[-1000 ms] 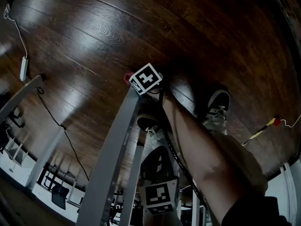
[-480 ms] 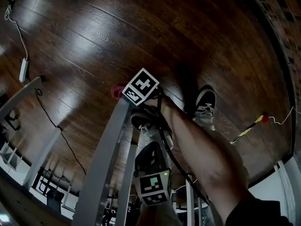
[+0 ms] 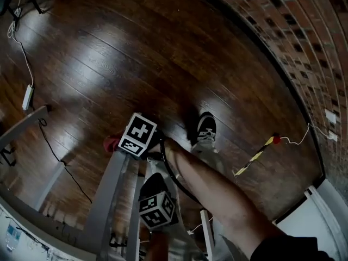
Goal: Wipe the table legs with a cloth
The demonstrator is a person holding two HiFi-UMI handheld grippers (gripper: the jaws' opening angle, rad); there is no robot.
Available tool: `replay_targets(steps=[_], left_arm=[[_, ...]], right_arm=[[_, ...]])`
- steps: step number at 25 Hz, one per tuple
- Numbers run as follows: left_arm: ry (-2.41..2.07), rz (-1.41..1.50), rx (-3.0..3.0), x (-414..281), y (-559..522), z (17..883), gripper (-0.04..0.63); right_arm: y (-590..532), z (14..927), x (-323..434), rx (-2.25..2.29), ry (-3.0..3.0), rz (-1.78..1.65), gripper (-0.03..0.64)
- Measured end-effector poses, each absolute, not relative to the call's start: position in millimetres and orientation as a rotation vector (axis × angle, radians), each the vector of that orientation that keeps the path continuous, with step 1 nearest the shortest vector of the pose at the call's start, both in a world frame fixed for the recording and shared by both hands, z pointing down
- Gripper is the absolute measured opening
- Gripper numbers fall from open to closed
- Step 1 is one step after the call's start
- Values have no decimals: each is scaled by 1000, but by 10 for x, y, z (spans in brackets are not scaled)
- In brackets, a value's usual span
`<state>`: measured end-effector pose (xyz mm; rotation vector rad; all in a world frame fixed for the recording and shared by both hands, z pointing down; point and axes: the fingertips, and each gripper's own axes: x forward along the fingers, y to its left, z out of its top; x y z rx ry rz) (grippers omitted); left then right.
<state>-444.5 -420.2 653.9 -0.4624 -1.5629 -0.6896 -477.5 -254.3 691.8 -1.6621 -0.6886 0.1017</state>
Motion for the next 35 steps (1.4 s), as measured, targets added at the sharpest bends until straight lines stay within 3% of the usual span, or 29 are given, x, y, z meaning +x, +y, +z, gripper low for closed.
replay_targets(steps=[22,35], left_arm=[[-1617,-647,-359,-4128,-4485,5727,2],[-1607,-632,-386,-3974,-4511,5801,2]], right_arm=[[-2785,3578,-4965,-1967,-601,518,58],[-2772,3594,-5000,-1954,-720,575,58]])
